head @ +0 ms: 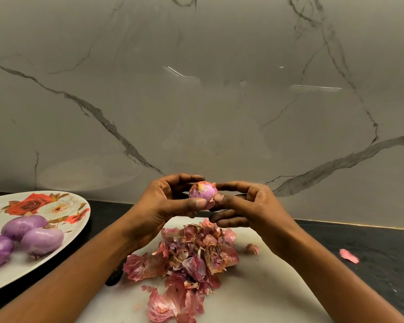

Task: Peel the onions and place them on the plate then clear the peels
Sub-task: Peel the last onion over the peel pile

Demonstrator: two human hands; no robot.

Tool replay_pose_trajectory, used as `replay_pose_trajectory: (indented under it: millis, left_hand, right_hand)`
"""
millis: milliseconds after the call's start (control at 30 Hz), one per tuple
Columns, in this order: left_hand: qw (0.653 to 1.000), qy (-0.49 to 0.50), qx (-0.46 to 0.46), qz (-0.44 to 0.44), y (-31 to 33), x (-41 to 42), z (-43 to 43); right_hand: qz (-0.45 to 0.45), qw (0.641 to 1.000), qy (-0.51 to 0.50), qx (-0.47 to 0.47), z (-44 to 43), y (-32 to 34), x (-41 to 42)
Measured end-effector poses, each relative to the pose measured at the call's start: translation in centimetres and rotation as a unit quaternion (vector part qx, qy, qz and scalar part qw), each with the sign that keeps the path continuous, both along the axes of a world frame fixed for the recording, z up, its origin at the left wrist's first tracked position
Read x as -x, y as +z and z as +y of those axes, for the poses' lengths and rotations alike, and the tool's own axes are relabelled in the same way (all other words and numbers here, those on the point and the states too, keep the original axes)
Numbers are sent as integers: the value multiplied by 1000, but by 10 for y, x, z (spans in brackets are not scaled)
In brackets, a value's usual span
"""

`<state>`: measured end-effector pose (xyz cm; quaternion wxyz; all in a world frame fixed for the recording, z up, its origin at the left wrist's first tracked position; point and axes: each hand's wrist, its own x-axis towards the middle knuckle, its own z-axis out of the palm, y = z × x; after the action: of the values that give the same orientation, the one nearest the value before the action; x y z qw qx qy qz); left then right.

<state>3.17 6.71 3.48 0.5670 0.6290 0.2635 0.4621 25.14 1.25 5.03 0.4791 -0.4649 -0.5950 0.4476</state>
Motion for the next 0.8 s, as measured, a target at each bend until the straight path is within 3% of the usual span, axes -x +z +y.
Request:
replay_pose_trajectory:
  millis: [267, 567, 800]
  left_hand:
    - [999, 4, -25, 26, -1, 0, 1]
    - [1000, -2, -9, -3, 0, 1, 2]
    - [1000, -3, -21, 13, 0, 1, 0]
  right_hand:
    - [6, 1000, -8, -27, -5, 0, 5]
    - [-21, 998, -30, -55, -4, -3, 4]
    - [24, 999, -16, -26, -4, 0, 4]
